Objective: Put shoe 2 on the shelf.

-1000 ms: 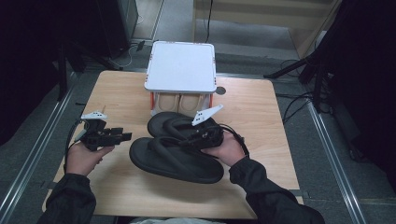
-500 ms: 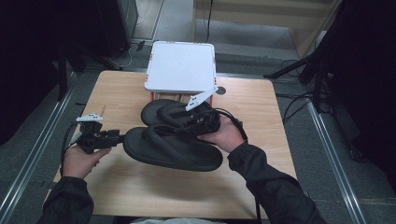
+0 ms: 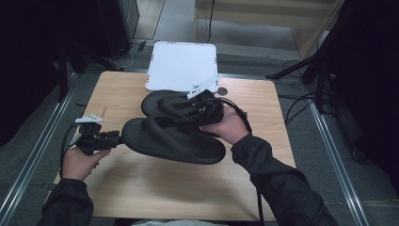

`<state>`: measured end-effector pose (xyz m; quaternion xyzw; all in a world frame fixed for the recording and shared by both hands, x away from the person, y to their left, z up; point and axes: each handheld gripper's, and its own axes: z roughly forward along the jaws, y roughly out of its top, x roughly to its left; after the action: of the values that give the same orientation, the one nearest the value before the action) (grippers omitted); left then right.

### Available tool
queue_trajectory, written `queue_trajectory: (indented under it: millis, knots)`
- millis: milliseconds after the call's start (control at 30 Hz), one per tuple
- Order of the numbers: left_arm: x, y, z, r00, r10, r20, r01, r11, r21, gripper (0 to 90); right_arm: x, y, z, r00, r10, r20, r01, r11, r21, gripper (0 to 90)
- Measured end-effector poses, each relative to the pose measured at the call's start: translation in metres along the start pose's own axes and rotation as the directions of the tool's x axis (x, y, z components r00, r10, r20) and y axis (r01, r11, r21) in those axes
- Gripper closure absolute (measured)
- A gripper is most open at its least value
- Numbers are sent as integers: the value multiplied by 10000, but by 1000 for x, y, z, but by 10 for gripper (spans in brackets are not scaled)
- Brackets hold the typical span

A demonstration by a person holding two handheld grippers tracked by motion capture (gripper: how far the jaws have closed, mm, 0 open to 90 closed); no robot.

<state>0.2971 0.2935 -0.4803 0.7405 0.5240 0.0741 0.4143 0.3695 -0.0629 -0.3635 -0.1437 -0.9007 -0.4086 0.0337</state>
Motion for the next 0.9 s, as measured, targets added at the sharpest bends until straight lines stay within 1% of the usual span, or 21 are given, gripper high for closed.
queue_trajectory:
  millis: [200,233,267,400,533,567,667,700,733,767,800,833,900]
  knots:
    - [-1,0,1,10000,-23,13,23,10000,-44,452,-4,13,-11,9996,27,270,-23,9999,-132,765]
    - [-1,0,1,10000,-35,14,35,10000,-45,452,-4,13,-11,9996,27,270,-23,9999,-132,765]
    - [-1,0,1,10000,-34,11,34,10000,-39,452,-6,18,-14,9993,71,361,-65,9998,-165,765]
    - [0,0,1,10000,-24,29,24,10000,-39,452,-11,23,-17,9988,147,456,-136,9996,-241,765]
    - [-1,0,1,10000,-6,60,6,10000,-26,452,-19,31,-18,9964,388,748,-370,9990,-257,765]
    - [-1,0,1,10000,-6,60,6,10000,-26,452,-19,31,-18,9964,388,748,-370,9990,-257,765]
    - [-1,-1,1,10000,-29,9,29,10000,-50,452,-28,36,-19,9935,535,1003,-509,9983,-282,765]
    - [-1,-1,1,10000,-29,9,29,10000,-50,452,-28,36,-19,9935,535,1003,-509,9983,-282,765]
    - [-1,-1,1,10000,-16,18,16,10000,-45,451,-33,38,-19,9913,706,1108,-672,9972,-336,765]
    - [-1,-1,1,10000,-16,18,16,10000,-45,452,-33,38,-19,9913,706,1108,-672,9972,-336,765]
    - [-1,-1,1,10000,3,34,-3,10000,-32,452,-35,39,-19,9898,819,1169,-785,9963,-334,765]
    - [-1,-1,1,10000,1,39,0,10000,-27,451,-39,41,-19,9855,987,1382,-951,9949,-324,765]
    - [-1,-1,2,10000,31,39,-31,10000,24,451,-44,43,-17,9798,1202,1596,-1163,9926,-335,765]
